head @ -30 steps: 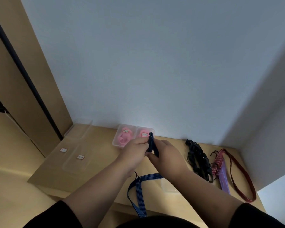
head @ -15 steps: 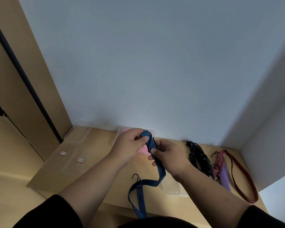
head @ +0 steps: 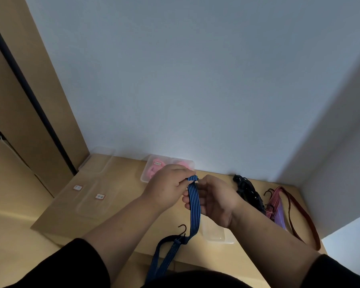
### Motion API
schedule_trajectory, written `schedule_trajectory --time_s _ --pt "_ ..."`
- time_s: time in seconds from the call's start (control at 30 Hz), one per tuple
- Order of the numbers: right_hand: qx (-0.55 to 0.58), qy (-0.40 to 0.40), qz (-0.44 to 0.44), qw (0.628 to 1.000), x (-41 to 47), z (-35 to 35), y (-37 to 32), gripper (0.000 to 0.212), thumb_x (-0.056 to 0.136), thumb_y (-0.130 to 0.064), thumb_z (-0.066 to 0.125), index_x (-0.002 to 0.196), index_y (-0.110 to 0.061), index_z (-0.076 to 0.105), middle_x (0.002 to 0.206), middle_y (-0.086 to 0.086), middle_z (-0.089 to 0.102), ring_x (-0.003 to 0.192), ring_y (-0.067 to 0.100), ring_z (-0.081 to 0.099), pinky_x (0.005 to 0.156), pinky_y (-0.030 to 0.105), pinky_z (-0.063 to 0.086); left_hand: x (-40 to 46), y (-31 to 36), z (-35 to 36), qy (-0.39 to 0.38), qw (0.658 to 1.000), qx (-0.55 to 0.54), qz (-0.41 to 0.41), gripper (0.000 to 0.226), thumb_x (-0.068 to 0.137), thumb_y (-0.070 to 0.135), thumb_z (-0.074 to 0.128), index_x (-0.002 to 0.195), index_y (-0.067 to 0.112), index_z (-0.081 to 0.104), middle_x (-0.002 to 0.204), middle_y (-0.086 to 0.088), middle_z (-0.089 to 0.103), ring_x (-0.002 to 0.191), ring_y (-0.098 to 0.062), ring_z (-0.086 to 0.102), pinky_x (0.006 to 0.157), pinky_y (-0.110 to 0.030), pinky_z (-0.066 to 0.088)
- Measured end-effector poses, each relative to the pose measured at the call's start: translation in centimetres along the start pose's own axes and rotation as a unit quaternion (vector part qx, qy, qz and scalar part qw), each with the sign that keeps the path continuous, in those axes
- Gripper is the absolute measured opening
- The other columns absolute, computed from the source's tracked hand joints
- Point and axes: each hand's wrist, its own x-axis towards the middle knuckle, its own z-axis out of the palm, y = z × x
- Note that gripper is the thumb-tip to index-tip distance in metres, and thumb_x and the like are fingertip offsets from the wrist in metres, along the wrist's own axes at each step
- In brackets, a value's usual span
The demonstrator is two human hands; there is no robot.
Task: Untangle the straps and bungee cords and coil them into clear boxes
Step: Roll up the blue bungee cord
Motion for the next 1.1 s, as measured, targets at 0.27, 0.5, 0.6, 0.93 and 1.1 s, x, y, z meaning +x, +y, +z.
schedule_trajectory --time_s 0.27,0.5,0.6,0.93,1.1 --pt "-0.017 0.008 -0.072 0.997 0.4 -0.2 1.3 0.024 0.103 -0.011 0.055 0.102 0.007 0.071 0.089 0.020 0.072 0.080 0.026 0.072 0.074 0.034 0.061 -0.9 -1.1 0.2 -0.051 0.995 -0.066 -0.046 0.034 0.092 0.001 0.066 0.124 0.010 0.071 0.123 0.006 0.061 0.107 0.001 0.060 0.085 0.002 0.038" --pt "-0.075 0.016 -0.096 0.992 0.6 0.1 1.5 0.019 0.103 -0.008 0.056 0.106 0.002 0.071 0.085 0.012 0.072 0.076 0.018 0.071 0.073 0.029 0.058 -1.3 -1.8 0.3 -0.092 0.988 -0.124 -0.030 0.027 0.097 0.001 0.059 0.122 0.005 0.071 0.123 0.010 0.055 0.107 0.002 0.060 0.088 -0.007 0.047" --pt "-0.142 0.030 -0.098 0.985 0.6 0.1 1.2 0.021 0.105 -0.004 0.049 0.107 0.000 0.070 0.086 0.010 0.072 0.074 0.018 0.070 0.070 0.027 0.056 -1.3 -2.2 0.3 -0.032 0.988 -0.138 -0.058 0.027 0.096 0.002 0.061 0.115 0.015 0.075 0.116 0.014 0.060 0.111 0.008 0.056 0.093 -0.010 0.043" --pt "-0.263 0.030 -0.086 0.961 0.6 0.1 0.1 0.021 0.106 -0.016 0.052 0.103 -0.004 0.070 0.076 0.005 0.073 0.065 0.017 0.069 0.067 0.029 0.059 0.6 -3.3 -1.2 -0.044 0.872 -0.413 -0.258 0.016 0.094 0.000 0.064 0.107 0.008 0.068 0.094 -0.006 0.074 0.088 -0.016 0.070 0.076 -0.025 0.055" --pt "-0.228 0.069 -0.027 0.971 1.2 0.1 0.8 0.026 0.105 -0.019 0.054 0.100 0.003 0.067 0.071 0.012 0.072 0.063 0.022 0.070 0.062 0.031 0.058 1.3 -2.6 -1.0 0.011 0.957 -0.215 -0.197 0.038 0.083 0.009 0.078 0.094 0.041 0.063 0.095 0.016 0.072 0.085 0.008 0.066 0.069 -0.008 0.048"
